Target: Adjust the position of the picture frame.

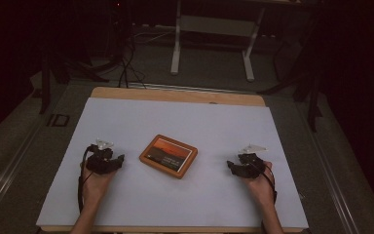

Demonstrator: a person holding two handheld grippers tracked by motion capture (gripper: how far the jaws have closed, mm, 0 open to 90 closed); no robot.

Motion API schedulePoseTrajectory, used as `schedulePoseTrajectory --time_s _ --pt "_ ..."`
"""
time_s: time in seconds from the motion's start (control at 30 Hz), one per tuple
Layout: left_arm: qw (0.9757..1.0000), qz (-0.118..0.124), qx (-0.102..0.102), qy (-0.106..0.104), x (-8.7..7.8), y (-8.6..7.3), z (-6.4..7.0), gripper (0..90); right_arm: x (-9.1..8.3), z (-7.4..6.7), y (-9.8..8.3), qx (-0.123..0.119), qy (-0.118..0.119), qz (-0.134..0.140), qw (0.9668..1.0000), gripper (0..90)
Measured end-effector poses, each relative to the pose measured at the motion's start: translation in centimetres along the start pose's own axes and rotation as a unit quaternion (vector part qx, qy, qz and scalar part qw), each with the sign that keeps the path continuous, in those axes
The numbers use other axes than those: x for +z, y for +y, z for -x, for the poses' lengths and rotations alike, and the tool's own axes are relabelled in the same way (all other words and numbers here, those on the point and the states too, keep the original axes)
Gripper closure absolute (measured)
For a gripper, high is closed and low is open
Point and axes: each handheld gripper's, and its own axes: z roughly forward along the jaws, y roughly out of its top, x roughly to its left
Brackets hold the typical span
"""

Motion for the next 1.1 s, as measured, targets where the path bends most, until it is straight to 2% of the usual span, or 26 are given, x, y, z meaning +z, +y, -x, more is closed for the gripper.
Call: schedulePoseTrajectory --time_s 0.03,0.07,0.1,0.13,0.17,0.23,0.37,0.53,0.73,0.83,1.03,1.1 --pt "1.0000 0.000 0.000 0.000 0.0 0.0 0.0 52.8 0.0 -0.2 0.1 -0.003 0.003 0.001 1.0000 44.3" --pt "0.9998 0.009 0.008 -0.014 -0.1 0.1 0.0 53.7 0.1 -0.5 0.2 -0.007 0.007 0.000 1.0000 44.1" --pt "0.9998 0.009 0.008 -0.014 -0.1 0.1 0.0 54.6 0.2 -0.6 0.2 -0.012 0.010 -0.001 0.9999 43.8" --pt "0.9993 0.017 0.025 -0.023 -0.3 0.2 0.2 55.1 0.2 -1.0 0.3 -0.016 0.014 -0.003 0.9998 43.5" --pt "0.9993 0.017 0.025 -0.023 -0.3 0.2 0.2 55.4 0.3 -1.1 0.4 -0.020 0.016 -0.004 0.9997 43.4" --pt "0.9979 0.022 0.046 -0.039 -0.4 0.3 0.6 55.9 0.3 -1.3 0.5 -0.026 0.019 -0.005 0.9995 43.8" --pt "0.9956 0.017 0.072 -0.057 -0.3 0.4 1.1 58.8 0.0 -1.9 0.7 -0.027 0.024 -0.003 0.9993 45.9" --pt "0.9925 0.019 0.093 -0.077 -0.6 0.5 1.4 63.0 -0.6 -2.2 1.1 -0.032 0.040 0.010 0.9986 58.3" --pt "0.9904 0.023 0.102 -0.090 -0.9 0.6 1.5 66.7 -1.1 -2.4 1.4 -0.015 0.055 0.021 0.9981 68.6" --pt "0.9895 0.028 0.102 -0.098 -1.1 0.6 1.4 67.6 -1.2 -2.5 1.5 -0.015 0.058 0.022 0.9980 71.8" --pt "0.9892 0.034 0.094 -0.107 -1.4 0.6 1.0 70.1 -1.8 -3.3 2.0 -0.018 0.078 0.043 0.9959 87.8" --pt "0.9892 0.034 0.093 -0.108 -1.5 0.6 0.8 69.5 -2.1 -3.7 2.3 -0.018 0.088 0.051 0.9947 89.7"
